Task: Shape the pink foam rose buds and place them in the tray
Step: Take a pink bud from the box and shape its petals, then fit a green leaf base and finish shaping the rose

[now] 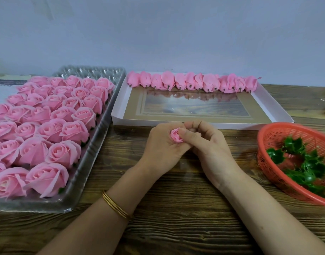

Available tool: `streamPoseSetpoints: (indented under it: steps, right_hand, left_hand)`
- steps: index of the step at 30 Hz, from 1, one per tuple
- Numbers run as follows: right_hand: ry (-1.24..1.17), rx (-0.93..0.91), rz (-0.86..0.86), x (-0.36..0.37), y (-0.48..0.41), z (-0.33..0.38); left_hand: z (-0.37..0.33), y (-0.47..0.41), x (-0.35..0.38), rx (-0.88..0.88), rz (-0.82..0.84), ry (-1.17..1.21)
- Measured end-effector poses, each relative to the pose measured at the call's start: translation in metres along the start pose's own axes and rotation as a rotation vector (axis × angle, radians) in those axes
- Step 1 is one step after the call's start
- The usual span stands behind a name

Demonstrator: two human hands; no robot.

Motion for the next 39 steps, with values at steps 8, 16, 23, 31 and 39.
streamPoseSetpoints:
  steps: [8, 16, 23, 31, 39]
  right_hand:
    - [0.042, -0.005, 0.015, 0.0, -0.001, 0.0]
    - [0.175, -0.017, 0.011, 0.001, 0.002, 0.005]
    - [0.176, -0.064, -0.045, 0.0, 0.001, 0.012]
    - [0.302, -0.228, -0.11, -0.004, 0.001, 0.041]
    - [0.593, -0.323, -0.083, -0.01, 0.006, 0.091]
  left_hand:
    - [0.004, 0.0, 0.001, -0.006, -0.01, -0.012]
    - [0.006, -0.002, 0.001, -0.007, 0.004, -0.012]
    - [0.002, -0.002, 0.001, -0.011, 0.024, 0.028]
    - [0.001, -0.002, -0.001, -0.045, -0.048, -0.034]
    - [0.004, -0.003, -0.004, -0.04, -0.066, -0.065]
Point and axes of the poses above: each hand's wrist, its own y-axis away from the middle knuckle, its own x-axis out of the palm, z = x × y, the point moved 5 cm from there along -y, towards the middle knuckle, and after that the axes turned 15 degrees about -y, right-handed, at the moved point
